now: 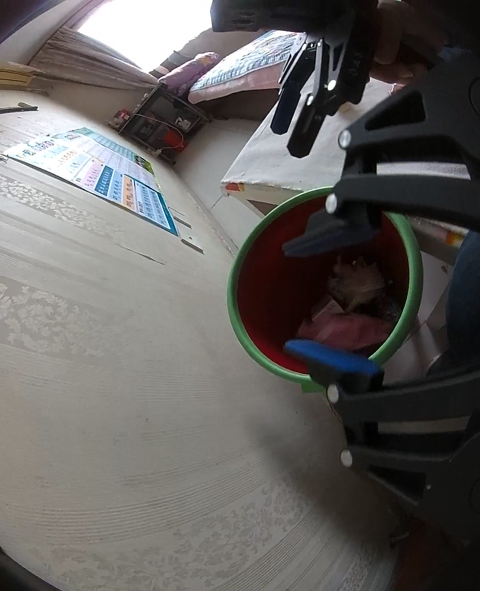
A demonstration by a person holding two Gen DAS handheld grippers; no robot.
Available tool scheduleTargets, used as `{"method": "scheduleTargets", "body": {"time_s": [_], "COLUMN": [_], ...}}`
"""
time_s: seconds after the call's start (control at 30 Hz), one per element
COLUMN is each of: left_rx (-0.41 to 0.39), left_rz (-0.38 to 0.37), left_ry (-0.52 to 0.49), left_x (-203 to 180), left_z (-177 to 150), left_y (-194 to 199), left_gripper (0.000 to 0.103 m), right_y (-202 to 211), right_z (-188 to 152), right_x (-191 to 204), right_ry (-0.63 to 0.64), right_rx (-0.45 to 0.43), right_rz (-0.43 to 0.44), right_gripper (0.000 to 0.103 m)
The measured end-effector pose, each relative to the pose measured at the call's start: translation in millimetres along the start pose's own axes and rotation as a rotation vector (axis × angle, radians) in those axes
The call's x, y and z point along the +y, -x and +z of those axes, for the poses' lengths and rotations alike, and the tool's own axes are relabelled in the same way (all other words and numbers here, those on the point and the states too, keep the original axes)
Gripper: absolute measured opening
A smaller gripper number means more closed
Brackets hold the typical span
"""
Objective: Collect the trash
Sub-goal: 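Carry pink wrapper and juice carton over the red bucket with both tools, then open both tools to drop the pink wrapper and juice carton into the bucket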
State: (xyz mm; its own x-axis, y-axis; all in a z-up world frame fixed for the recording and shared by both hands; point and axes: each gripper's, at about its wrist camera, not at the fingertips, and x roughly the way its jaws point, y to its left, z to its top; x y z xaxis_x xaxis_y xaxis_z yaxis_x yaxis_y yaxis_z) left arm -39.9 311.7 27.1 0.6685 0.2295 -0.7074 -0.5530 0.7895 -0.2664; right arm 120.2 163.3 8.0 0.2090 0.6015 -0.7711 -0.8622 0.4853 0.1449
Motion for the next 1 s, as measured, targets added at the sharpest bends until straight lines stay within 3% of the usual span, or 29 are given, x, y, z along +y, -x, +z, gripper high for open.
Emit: {"method": "scheduleTargets", "body": {"time_s": [0.03,0.1,0.2,0.5,1.0], "left_rx": [-0.005,-0.013,-0.031,-0.011,0.091], "left_rz": [0.001,0.007,0.031,0.008,-0.142], "left_ry": [-0.001,-0.002,-0.01,-0.056,-0.183], "left_x": [-0.6,-2.8,-8.2,-39.2,-146.2], "left_z": [-0.4,-1.3,-2.3,-15.2,-68.5], "left_y": [1.3,3.4,7.7,12.9,3.2], "left_gripper": [0.055,0.077,0.097,0.097,0.097], "right_y": [0.8,4.3,10.8,47.3,126.5], "right_z": [-0.2,-2.4,-5.3,-34.6,-122.6], "right_x": [-1.4,-5.2,-9.8,-34.9,-104.0], "right_ry": [-0.004,-0.012,-0.022,-0.073,-0.204], "right_rx": [-0.002,-0.007,-0.012,-0.018,-0.016], "right_rz": [-0.003,-0.01,-0.03,-0.087,-0.203], "right_gripper": [0.076,0.083,0.094,0.096,0.096]}}
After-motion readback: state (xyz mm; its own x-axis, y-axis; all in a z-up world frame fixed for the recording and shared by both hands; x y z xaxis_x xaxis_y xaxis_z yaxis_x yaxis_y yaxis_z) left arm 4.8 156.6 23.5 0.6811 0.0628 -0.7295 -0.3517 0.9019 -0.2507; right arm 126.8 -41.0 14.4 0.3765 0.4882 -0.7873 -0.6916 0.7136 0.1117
